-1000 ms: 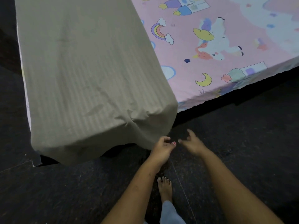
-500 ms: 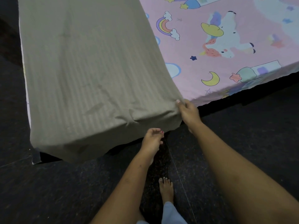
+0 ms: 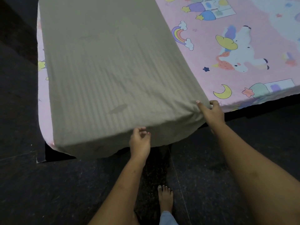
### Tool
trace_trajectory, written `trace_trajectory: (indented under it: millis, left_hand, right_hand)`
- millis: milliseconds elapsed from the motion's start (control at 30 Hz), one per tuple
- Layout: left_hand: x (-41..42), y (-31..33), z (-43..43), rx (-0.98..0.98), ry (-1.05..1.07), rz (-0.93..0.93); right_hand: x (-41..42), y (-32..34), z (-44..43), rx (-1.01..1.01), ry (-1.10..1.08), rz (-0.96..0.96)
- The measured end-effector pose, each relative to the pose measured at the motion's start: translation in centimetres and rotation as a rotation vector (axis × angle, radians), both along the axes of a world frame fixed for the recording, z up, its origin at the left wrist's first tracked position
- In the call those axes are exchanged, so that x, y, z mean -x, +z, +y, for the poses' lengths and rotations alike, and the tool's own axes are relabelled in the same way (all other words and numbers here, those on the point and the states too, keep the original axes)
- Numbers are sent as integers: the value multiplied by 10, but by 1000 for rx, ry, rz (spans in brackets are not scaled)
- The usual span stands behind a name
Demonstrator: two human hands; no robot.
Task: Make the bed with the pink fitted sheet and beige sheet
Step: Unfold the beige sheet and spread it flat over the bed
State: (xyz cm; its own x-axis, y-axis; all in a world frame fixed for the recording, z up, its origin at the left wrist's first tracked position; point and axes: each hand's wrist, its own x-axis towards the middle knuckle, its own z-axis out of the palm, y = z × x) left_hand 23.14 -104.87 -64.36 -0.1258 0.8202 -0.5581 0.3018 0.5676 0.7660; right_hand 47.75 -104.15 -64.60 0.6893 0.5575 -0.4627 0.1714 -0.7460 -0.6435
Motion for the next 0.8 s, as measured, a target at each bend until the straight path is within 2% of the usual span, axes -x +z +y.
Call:
trace_trajectory:
  millis: [133,233,300,367,467,533,667,733,800]
  left_hand:
    - [18,-1,18,-151,-24,148]
    - [27,2,26,-193,-38,222]
    - [43,2,33,-209,28,278]
    - [70,1,40,-214,135,378]
    - [120,7,52,-156,269,594]
    - [153,14,60,-79,375,645]
    - [201,22,68,4,330,619]
    - [212,19,72,15,328,516]
    - [218,16,73,36,279,394]
  right_hand:
    - [6,-1,19,30,0,-102]
    - [2,-2,13,85,-110,-152]
    - [6,0,7,147,-214,-190]
    - [17,6,7,223,-209,-350]
    - [47,6,13,159,108,-674]
    - [80,3,18,53,333,-743]
    - [161,-2,36,20,778,-576]
    - [196,-6,43,61,965,-511]
    - [226,-9,47,80,1054,-483]
